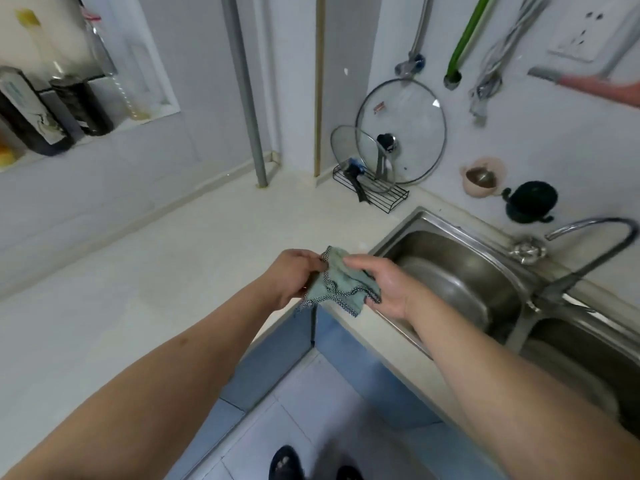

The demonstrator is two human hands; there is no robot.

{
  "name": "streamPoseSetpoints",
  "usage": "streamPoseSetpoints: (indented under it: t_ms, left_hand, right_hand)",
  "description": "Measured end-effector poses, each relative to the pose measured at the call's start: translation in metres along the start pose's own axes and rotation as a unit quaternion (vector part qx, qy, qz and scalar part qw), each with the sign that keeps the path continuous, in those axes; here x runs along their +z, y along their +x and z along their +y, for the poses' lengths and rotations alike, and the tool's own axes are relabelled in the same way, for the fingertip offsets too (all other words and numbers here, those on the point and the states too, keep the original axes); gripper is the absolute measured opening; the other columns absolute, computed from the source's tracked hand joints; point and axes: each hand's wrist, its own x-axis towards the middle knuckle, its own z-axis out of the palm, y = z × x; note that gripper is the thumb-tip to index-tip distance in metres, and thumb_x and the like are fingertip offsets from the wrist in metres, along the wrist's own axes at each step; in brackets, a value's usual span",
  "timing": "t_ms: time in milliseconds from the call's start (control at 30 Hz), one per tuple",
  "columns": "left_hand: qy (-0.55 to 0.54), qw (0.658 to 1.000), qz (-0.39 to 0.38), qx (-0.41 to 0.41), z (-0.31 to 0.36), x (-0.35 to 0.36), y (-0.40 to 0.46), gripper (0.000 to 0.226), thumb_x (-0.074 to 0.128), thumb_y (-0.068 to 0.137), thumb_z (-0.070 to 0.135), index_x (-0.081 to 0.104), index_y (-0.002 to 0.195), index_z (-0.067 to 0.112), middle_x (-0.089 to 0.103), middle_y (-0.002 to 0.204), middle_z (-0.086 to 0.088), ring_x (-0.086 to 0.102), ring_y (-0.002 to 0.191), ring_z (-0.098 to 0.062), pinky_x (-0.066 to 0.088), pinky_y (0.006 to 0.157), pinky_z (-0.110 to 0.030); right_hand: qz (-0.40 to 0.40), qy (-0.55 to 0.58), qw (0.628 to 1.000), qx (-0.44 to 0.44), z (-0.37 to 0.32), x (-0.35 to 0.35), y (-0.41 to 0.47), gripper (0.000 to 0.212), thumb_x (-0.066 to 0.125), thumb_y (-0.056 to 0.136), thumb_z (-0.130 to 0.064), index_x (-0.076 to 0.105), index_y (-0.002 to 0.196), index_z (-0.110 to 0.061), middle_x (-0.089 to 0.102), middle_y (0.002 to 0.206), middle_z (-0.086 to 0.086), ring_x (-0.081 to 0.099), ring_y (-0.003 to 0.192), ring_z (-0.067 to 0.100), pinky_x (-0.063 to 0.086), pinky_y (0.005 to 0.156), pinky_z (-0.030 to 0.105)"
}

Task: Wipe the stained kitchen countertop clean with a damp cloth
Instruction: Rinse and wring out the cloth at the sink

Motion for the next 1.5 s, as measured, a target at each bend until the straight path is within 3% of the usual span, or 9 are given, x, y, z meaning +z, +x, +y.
streamPoseSetpoints:
  t_ms: [100,267,400,533,700,1000,1100,1300,1500]
  left_hand:
    - [-0.018,1.000,-0.004,-0.006,0.012,0.006,0.024,0.017,0.056,0.093,0.003,0.067,0.081,0.009,0.066,0.075,-0.009,0.062,0.064,-0.021,0.052,0.056,-0.028]
    - [-0.019,0.998,-0.061,-0.024,0.022,0.027,0.061,0.011,0.053,0.092,0.007,0.064,0.090,0.006,0.060,0.087,-0.013,0.058,0.070,-0.024,0.050,0.064,-0.030]
    - [0.055,0.982,-0.179,-0.017,0.026,0.054,0.082,0.035,0.080,0.085,0.026,0.073,0.108,0.001,0.079,0.099,-0.014,0.076,0.083,-0.026,0.058,0.069,-0.035]
    - [0.042,0.982,-0.183,0.021,0.030,0.095,0.094,0.017,0.075,0.089,0.010,0.073,0.102,0.000,0.079,0.092,-0.016,0.077,0.080,-0.027,0.058,0.060,-0.030]
    - [-0.004,0.973,-0.228,0.018,0.039,0.143,0.094,0.008,0.069,0.096,0.014,0.076,0.096,0.009,0.080,0.093,-0.011,0.078,0.079,-0.021,0.057,0.057,-0.026]
    - [-0.011,0.973,-0.229,-0.013,0.050,0.242,0.097,0.021,0.057,0.105,0.015,0.072,0.106,0.000,0.079,0.099,-0.017,0.078,0.090,-0.031,0.062,0.065,-0.034]
    - [0.039,0.979,-0.198,-0.018,0.048,0.266,0.102,0.023,0.057,0.106,0.019,0.071,0.111,0.002,0.079,0.095,-0.015,0.078,0.085,-0.030,0.062,0.064,-0.034]
    - [0.032,0.992,-0.117,-0.040,0.040,0.314,0.117,0.015,0.059,0.103,0.012,0.072,0.108,0.009,0.077,0.098,-0.019,0.076,0.087,-0.034,0.064,0.068,-0.046]
    - [0.015,0.994,-0.079,-0.068,0.036,0.344,0.121,0.018,0.055,0.102,0.010,0.069,0.114,0.011,0.073,0.102,-0.018,0.072,0.087,-0.033,0.060,0.057,-0.038]
  right_hand:
    - [0.165,-0.084,0.983,-0.019,-0.004,-0.021,0.002,0.023,0.068,0.091,-0.006,0.068,0.114,-0.004,0.072,0.115,0.021,0.071,0.101,0.031,0.056,0.093,0.044]
    - [0.309,-0.072,0.945,-0.080,-0.017,-0.042,-0.005,0.025,0.066,0.098,-0.023,0.070,0.118,-0.010,0.077,0.108,0.013,0.073,0.102,0.036,0.052,0.100,0.061]
    - [0.384,-0.115,0.907,-0.127,-0.024,-0.054,-0.024,0.026,0.066,0.097,-0.035,0.075,0.110,-0.015,0.079,0.101,0.007,0.076,0.096,0.027,0.058,0.095,0.052]
    - [0.450,-0.176,0.861,-0.160,-0.029,-0.076,-0.053,0.032,0.063,0.096,-0.044,0.075,0.105,-0.016,0.075,0.100,0.009,0.072,0.092,0.022,0.061,0.084,0.042]
    - [0.475,-0.079,0.858,-0.178,-0.022,-0.119,-0.092,0.013,0.073,0.094,-0.026,0.073,0.096,-0.013,0.075,0.083,0.005,0.071,0.065,0.014,0.056,0.057,0.027]
    - [0.458,-0.023,0.867,-0.197,-0.034,-0.201,-0.134,0.008,0.073,0.089,-0.003,0.069,0.092,-0.010,0.076,0.090,0.010,0.075,0.081,0.024,0.062,0.075,0.038]
    - [0.487,-0.097,0.854,-0.153,-0.035,-0.233,-0.145,0.005,0.073,0.092,-0.011,0.071,0.095,-0.015,0.076,0.085,0.007,0.072,0.067,0.013,0.057,0.060,0.024]
    - [0.537,-0.336,0.773,-0.032,-0.025,-0.318,-0.166,0.013,0.065,0.088,-0.012,0.070,0.078,-0.005,0.070,0.081,0.015,0.068,0.083,0.033,0.053,0.075,0.039]
    - [0.502,-0.518,0.691,0.037,-0.025,-0.377,-0.184,0.036,0.056,0.089,-0.024,0.066,0.122,-0.012,0.070,0.110,0.017,0.066,0.103,0.038,0.056,0.086,0.041]
